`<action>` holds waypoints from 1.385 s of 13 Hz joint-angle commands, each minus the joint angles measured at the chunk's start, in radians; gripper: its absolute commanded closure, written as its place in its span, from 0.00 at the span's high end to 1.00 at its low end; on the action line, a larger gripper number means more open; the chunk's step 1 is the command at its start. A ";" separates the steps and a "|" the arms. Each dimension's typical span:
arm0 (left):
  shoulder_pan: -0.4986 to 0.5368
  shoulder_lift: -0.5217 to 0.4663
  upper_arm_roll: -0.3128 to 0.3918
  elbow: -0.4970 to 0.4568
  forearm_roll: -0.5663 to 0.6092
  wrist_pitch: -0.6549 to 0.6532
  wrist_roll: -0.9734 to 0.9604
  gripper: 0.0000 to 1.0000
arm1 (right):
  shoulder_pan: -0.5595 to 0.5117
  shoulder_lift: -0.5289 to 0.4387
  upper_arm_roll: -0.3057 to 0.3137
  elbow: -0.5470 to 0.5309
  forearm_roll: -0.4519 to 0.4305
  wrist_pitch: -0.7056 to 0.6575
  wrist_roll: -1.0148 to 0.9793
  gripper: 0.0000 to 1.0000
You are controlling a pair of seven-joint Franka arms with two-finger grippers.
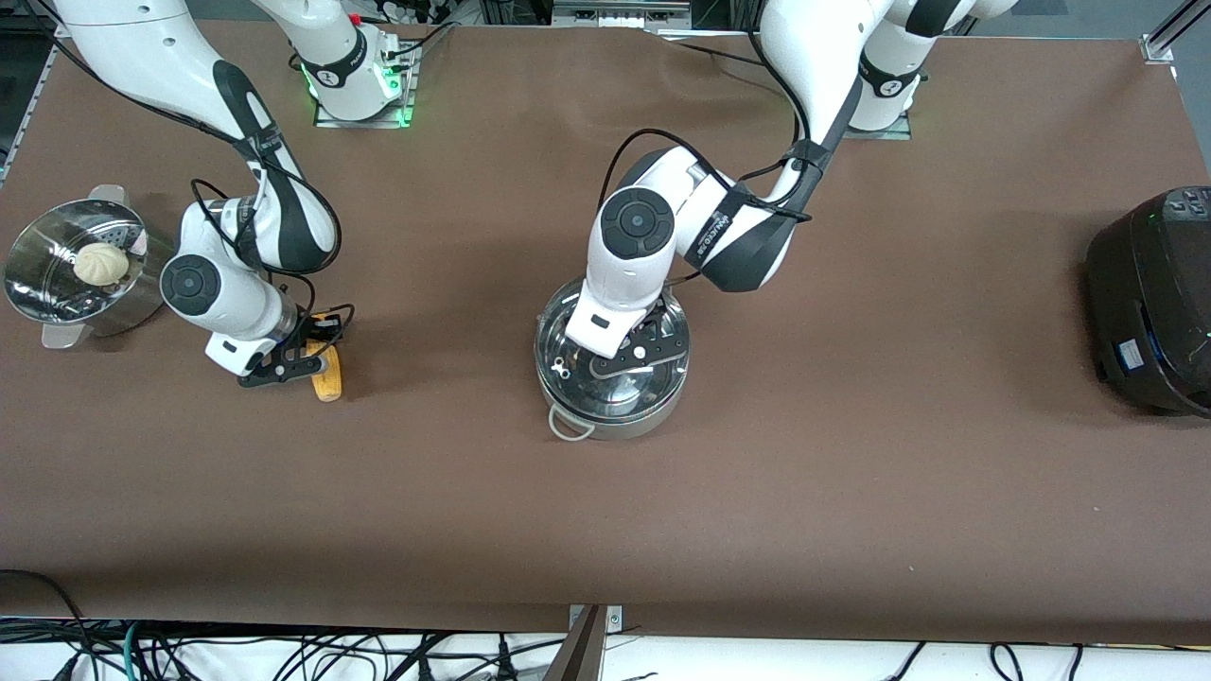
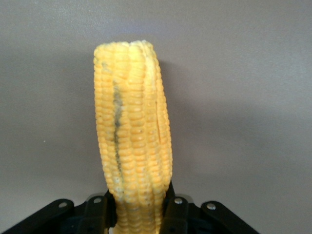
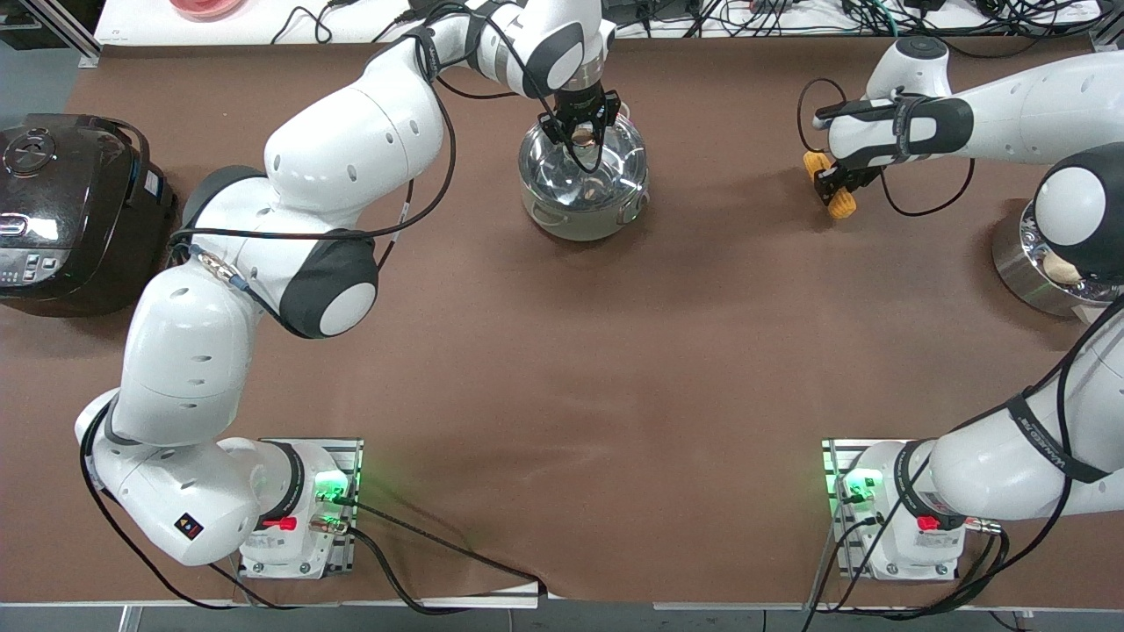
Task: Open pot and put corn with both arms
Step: 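Lift the lid off with the left gripper while the right gripper carries corn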
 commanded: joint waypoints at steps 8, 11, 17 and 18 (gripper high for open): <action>0.240 -0.399 0.006 -0.275 -0.017 -0.226 0.354 0.00 | 0.054 -0.020 0.037 0.490 0.357 -0.641 0.125 0.00; 0.403 -0.551 0.006 -0.518 -0.015 -0.217 0.657 0.00 | 0.226 0.049 0.051 0.589 0.362 -0.595 0.396 0.00; 0.541 -0.653 0.015 -0.993 0.003 0.141 0.975 0.00 | 0.462 0.294 0.106 0.794 0.449 -0.276 0.707 0.00; 0.543 -0.628 0.015 -1.064 0.024 0.248 1.005 0.00 | 0.485 0.325 0.108 0.794 0.449 -0.224 0.733 0.00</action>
